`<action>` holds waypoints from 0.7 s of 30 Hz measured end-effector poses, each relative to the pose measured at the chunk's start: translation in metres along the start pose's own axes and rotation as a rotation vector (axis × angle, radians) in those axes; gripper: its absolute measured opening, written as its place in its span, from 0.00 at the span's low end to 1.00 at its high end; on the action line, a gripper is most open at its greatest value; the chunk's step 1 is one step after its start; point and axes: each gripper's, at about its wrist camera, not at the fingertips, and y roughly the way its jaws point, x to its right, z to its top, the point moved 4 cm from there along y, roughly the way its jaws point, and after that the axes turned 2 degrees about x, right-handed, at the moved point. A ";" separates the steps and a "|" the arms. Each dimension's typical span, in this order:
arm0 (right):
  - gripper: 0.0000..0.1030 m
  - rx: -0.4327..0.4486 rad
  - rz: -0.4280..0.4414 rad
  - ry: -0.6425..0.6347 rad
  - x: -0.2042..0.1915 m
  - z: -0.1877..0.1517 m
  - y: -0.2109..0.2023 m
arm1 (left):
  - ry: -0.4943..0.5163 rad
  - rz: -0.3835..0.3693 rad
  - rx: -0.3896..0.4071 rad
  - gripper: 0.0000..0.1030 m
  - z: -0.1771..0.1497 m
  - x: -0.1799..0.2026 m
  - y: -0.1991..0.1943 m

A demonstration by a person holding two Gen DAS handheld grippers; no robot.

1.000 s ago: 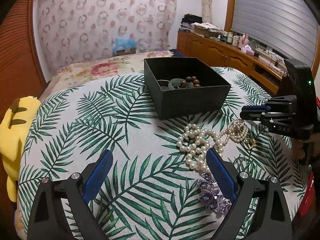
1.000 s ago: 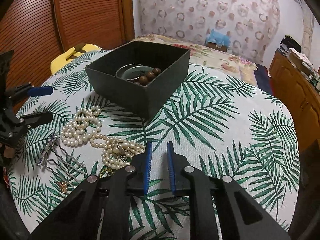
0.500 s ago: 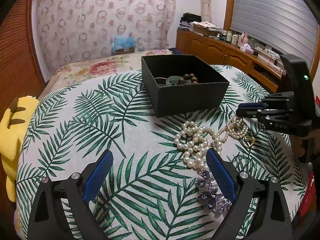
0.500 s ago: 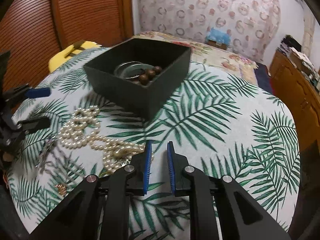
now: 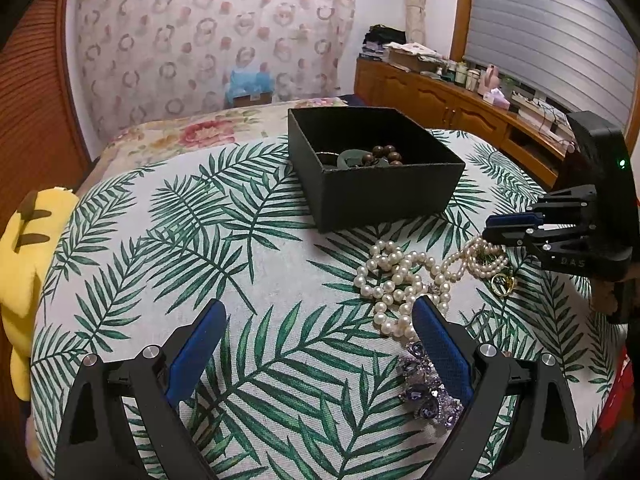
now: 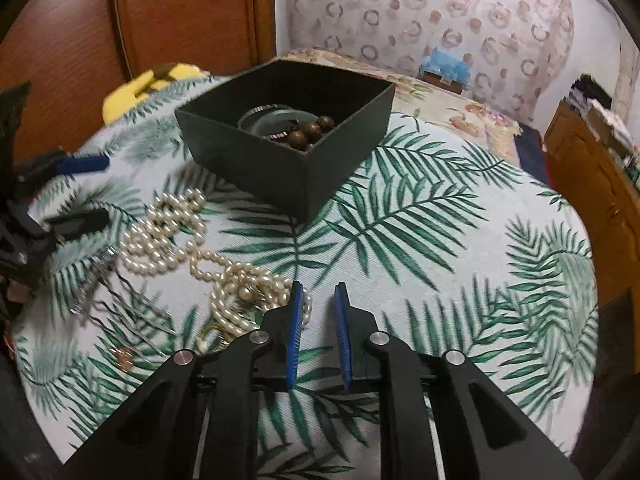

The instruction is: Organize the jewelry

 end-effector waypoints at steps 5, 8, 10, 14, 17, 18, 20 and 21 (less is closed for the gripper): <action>0.17 -0.024 0.008 -0.032 -0.002 0.005 0.003 | 0.001 -0.003 0.001 0.88 0.000 0.000 0.002; 0.05 -0.022 0.035 -0.041 -0.005 0.006 0.004 | 0.009 -0.005 0.000 0.88 0.002 0.000 0.003; 0.05 -0.014 0.022 -0.048 -0.006 0.006 0.004 | 0.017 -0.008 -0.005 0.88 0.004 0.002 0.005; 0.05 0.046 -0.021 -0.030 -0.003 0.006 -0.005 | 0.027 -0.020 -0.021 0.88 0.009 0.003 0.013; 0.05 0.093 -0.027 -0.010 0.000 0.008 -0.019 | 0.018 -0.050 -0.053 0.85 0.011 0.002 0.022; 0.05 0.101 -0.026 -0.009 0.001 0.009 -0.023 | 0.017 -0.062 -0.066 0.78 0.011 0.002 0.026; 0.05 0.109 -0.028 -0.006 0.004 0.009 -0.027 | 0.018 -0.065 -0.083 0.70 0.012 0.002 0.031; 0.05 0.113 -0.028 -0.004 0.004 0.009 -0.029 | 0.018 -0.067 -0.087 0.65 0.013 0.002 0.033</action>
